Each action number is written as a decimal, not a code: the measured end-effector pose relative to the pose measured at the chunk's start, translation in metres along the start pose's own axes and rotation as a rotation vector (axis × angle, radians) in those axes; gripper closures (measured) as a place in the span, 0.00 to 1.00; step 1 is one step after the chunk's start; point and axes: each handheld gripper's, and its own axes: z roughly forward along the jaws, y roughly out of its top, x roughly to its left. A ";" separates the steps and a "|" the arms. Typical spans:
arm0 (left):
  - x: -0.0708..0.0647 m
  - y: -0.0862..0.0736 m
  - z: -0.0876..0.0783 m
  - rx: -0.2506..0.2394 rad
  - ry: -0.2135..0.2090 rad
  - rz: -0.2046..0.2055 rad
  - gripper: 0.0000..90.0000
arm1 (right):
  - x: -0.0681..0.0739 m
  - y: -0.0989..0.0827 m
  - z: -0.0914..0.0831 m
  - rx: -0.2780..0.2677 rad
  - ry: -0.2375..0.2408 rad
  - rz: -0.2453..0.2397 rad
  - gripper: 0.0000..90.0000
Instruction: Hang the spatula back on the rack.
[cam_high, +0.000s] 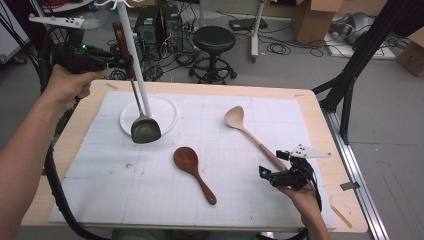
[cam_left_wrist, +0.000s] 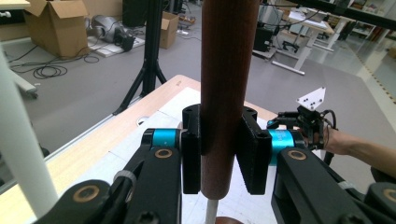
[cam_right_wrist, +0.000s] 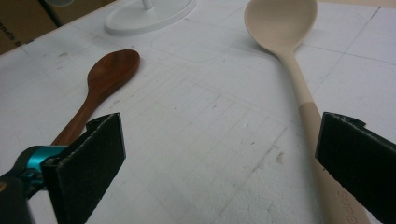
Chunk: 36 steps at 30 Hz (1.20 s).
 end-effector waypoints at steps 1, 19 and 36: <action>0.002 0.001 -0.001 0.001 -0.001 -0.003 0.81 | 0.000 0.000 0.000 -0.002 0.000 0.000 0.01; 0.022 0.023 -0.002 0.006 -0.011 0.003 0.81 | -0.003 -0.002 -0.002 -0.006 -0.001 0.015 0.01; 0.026 0.031 -0.012 0.011 0.006 0.001 0.81 | -0.002 -0.002 -0.001 -0.006 0.006 0.013 0.01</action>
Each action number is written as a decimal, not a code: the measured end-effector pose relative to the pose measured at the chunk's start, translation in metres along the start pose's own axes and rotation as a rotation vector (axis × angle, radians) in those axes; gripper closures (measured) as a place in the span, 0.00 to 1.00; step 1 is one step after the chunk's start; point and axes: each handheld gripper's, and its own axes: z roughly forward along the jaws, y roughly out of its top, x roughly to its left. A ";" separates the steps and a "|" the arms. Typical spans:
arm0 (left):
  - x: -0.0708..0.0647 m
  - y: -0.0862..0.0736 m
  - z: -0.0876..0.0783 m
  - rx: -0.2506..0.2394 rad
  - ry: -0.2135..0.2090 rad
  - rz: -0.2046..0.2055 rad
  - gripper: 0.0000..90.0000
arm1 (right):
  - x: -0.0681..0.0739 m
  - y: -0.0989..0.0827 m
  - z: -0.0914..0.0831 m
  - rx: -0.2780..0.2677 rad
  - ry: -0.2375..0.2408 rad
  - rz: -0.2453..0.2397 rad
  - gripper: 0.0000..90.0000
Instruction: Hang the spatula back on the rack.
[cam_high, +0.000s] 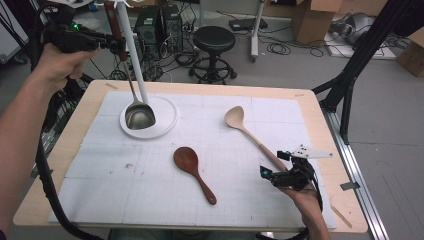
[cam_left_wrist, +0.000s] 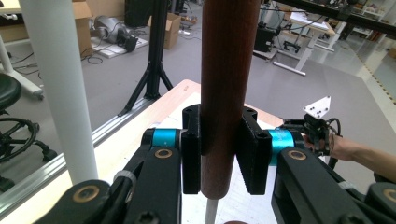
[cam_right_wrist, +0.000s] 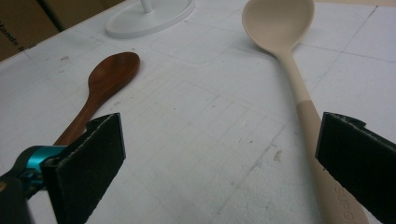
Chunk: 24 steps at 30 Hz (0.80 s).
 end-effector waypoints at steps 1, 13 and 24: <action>0.001 0.001 0.000 0.008 0.002 0.005 0.81 | 0.000 0.000 0.000 0.000 0.001 0.001 0.01; 0.008 0.001 0.002 -0.003 0.008 -0.021 0.81 | 0.001 0.000 0.000 -0.003 0.008 0.001 0.01; 0.015 -0.001 0.003 -0.010 0.023 -0.044 0.81 | 0.002 0.001 0.002 -0.005 0.024 -0.013 0.01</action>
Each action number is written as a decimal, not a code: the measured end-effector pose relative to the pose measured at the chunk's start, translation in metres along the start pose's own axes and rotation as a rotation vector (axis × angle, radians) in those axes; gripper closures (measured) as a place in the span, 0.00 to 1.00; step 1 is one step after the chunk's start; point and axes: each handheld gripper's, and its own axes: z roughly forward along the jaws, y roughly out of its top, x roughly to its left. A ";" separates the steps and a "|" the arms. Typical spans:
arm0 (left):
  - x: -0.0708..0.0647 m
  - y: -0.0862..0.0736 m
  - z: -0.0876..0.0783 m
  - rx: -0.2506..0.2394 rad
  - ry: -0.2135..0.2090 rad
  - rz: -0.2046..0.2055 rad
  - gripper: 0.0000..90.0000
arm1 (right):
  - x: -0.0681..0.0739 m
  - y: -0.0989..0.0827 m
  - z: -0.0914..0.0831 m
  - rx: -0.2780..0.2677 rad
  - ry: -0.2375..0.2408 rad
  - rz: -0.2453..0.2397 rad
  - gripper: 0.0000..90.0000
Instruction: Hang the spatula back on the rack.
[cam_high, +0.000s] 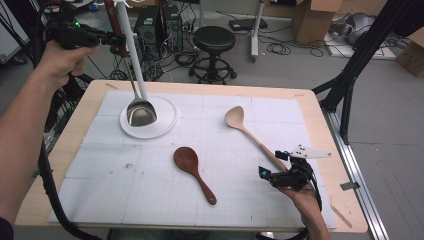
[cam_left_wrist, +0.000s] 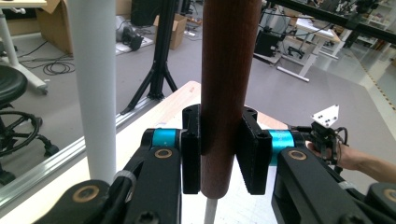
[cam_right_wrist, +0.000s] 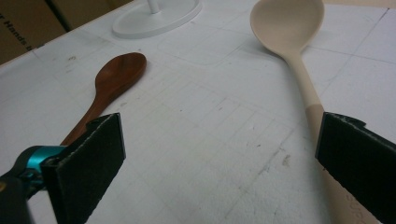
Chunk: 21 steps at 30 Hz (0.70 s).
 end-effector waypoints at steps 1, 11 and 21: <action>0.001 0.000 0.000 0.000 -0.003 -0.001 0.81 | 0.000 0.000 0.000 0.001 0.001 0.002 0.01; 0.005 -0.001 0.002 -0.006 -0.005 -0.020 0.80 | 0.002 0.000 0.002 0.001 0.009 -0.002 0.01; 0.005 0.000 0.015 -0.004 -0.025 -0.035 0.81 | 0.003 0.000 0.002 0.000 0.014 -0.009 0.01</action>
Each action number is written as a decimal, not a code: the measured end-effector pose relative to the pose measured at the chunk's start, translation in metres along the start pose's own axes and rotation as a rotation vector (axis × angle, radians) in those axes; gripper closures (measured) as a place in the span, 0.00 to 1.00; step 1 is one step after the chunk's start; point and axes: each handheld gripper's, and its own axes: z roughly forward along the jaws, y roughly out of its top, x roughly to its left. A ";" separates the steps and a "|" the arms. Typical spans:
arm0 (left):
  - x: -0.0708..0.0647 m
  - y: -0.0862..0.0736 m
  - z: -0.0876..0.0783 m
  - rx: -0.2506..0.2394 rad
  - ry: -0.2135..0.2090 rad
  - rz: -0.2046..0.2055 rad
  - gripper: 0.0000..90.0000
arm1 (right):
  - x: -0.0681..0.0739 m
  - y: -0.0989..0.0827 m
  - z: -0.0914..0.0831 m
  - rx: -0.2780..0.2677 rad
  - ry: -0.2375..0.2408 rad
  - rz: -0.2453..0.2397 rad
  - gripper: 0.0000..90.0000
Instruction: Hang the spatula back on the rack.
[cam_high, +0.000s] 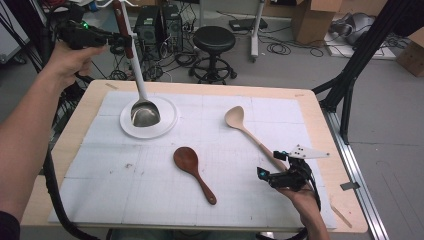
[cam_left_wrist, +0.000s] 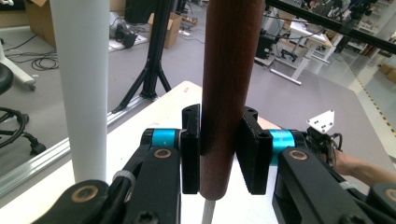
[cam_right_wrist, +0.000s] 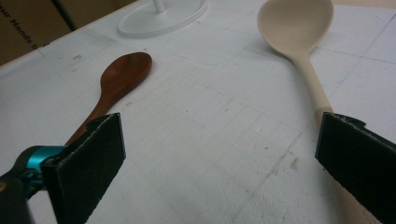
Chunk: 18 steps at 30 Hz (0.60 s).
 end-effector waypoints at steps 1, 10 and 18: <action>0.000 0.000 0.000 -0.004 0.006 -0.005 0.80 | 0.000 0.000 0.000 0.001 0.002 0.001 0.01; 0.002 -0.002 -0.007 -0.006 0.054 -0.009 0.78 | 0.000 0.000 0.002 0.006 0.011 -0.002 0.01; -0.001 -0.002 -0.017 0.002 0.110 0.001 0.70 | 0.001 0.001 0.002 0.004 0.014 0.001 0.01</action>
